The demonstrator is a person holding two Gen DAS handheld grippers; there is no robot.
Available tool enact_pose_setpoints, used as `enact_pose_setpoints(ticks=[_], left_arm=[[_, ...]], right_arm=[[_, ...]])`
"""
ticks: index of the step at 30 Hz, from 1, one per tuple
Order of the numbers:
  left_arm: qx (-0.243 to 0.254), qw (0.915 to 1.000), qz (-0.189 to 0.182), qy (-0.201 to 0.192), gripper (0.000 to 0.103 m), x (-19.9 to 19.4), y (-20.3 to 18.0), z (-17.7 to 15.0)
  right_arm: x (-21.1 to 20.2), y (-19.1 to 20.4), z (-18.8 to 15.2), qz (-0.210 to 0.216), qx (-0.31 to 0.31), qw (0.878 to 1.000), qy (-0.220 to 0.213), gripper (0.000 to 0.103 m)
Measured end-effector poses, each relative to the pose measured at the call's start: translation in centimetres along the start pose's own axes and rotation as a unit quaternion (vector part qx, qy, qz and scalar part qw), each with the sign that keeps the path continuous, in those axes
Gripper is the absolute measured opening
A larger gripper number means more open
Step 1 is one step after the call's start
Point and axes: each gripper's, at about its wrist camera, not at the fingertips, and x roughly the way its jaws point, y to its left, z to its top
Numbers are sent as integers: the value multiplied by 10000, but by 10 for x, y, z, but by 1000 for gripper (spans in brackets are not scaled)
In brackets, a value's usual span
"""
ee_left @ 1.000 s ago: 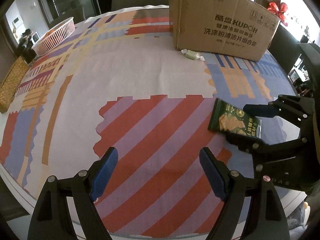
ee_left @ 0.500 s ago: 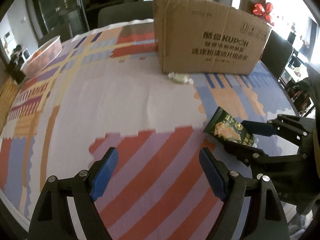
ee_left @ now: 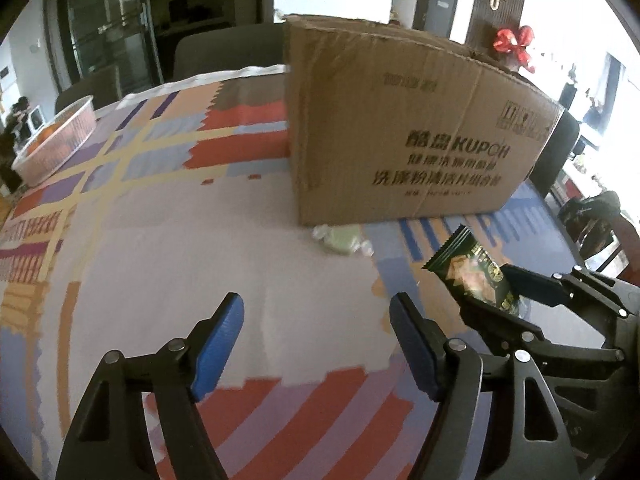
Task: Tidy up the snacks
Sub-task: 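Grasp the small white wrapped candy with left gripper while right lifts cracker pack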
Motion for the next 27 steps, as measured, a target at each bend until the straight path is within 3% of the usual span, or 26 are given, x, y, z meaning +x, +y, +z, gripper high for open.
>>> enact_pose_setpoints(ticks=[9, 15, 22, 27], left_arm=[[-338, 9991, -243, 75, 56, 36, -9, 21], [-418, 9991, 92, 45, 41, 55, -20, 26], [-486, 9982, 346, 15, 36, 68, -22, 33], [-510, 9982, 327, 28, 31, 71, -18, 31]], right_arm=[[1, -22, 7, -211, 381, 9990, -116, 45], [4, -32, 7, -258, 544, 9981, -135, 45], [8, -37, 6, -231, 620, 9977, -120, 45], [10, -35, 7, -263, 628, 9976, -100, 45]])
